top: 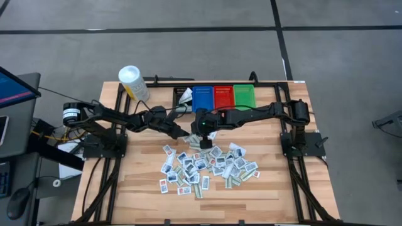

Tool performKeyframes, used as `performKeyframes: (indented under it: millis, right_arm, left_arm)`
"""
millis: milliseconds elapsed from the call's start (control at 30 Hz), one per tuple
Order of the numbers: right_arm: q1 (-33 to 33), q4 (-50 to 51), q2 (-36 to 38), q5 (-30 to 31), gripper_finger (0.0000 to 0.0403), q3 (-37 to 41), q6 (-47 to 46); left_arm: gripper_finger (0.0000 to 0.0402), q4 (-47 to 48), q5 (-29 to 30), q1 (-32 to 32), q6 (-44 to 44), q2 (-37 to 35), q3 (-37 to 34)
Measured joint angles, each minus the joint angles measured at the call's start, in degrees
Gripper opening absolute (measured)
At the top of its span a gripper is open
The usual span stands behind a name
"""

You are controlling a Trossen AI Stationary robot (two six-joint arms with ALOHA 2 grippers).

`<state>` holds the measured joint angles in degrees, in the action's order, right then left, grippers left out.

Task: Pick & Place First Aid Supplies
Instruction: Put the green bandage pack in the black bin

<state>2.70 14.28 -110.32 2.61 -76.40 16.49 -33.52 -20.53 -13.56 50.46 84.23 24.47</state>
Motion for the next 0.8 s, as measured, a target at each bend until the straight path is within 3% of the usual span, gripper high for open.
performKeyframes:
  millis: [500,800]
  right_arm:
    - [0.0,-0.26,0.0,2.19,0.0,0.0,0.01]
    - [0.0,-0.31,0.0,2.17,0.0,0.0,0.03]
  left_arm:
    - [0.0091,0.02,-0.5,0.0,-0.68,0.0,0.0]
    - [0.0026,0.04,-0.5,0.0,-2.19,0.0,0.0]
